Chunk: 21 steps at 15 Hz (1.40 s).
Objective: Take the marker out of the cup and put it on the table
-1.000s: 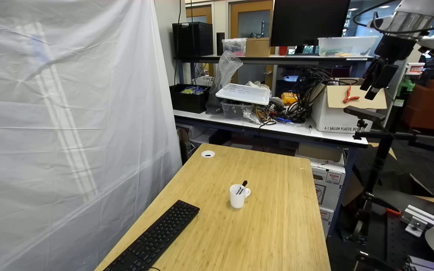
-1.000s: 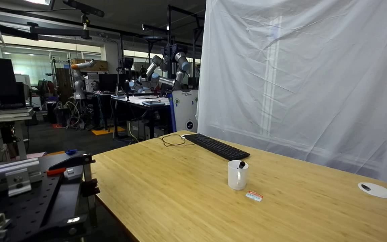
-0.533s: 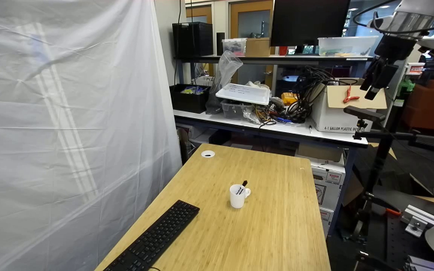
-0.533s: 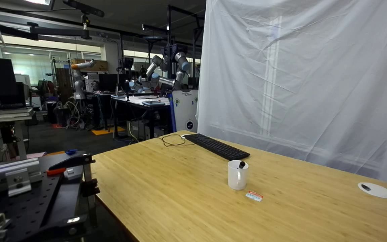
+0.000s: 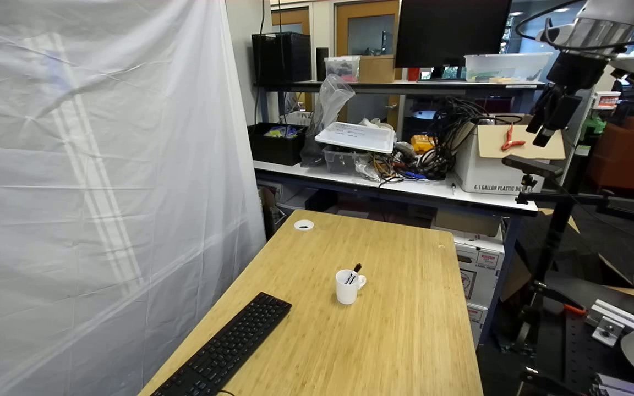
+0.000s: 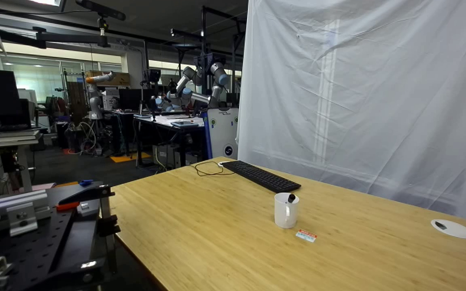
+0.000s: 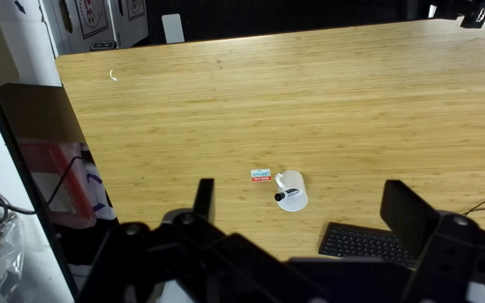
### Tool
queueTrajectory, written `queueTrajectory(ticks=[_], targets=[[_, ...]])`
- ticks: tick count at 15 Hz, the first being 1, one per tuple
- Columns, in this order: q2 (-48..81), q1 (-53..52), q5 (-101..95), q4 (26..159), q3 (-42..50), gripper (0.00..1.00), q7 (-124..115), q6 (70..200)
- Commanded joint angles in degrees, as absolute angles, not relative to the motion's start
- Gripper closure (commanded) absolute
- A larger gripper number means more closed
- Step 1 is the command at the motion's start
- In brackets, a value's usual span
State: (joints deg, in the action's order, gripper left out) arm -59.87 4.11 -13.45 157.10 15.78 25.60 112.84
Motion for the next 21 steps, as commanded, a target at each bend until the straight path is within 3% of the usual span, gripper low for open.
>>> queueTrajectory(ticks=[1, 7, 14, 21], targets=[[-56.67, 4.14, -12.83, 156.93, 15.78, 0.0, 22.57, 115.04], [-38.2, 2.9, -7.4, 154.16, 8.23, 0.0, 3.64, 126.86], [-14.04, 3.7, -8.65, 138.43, -7.13, 0.0, -25.2, 134.39], [4.92, 0.9, -19.48, 122.75, -5.55, 0.0, -55.25, 130.38]])
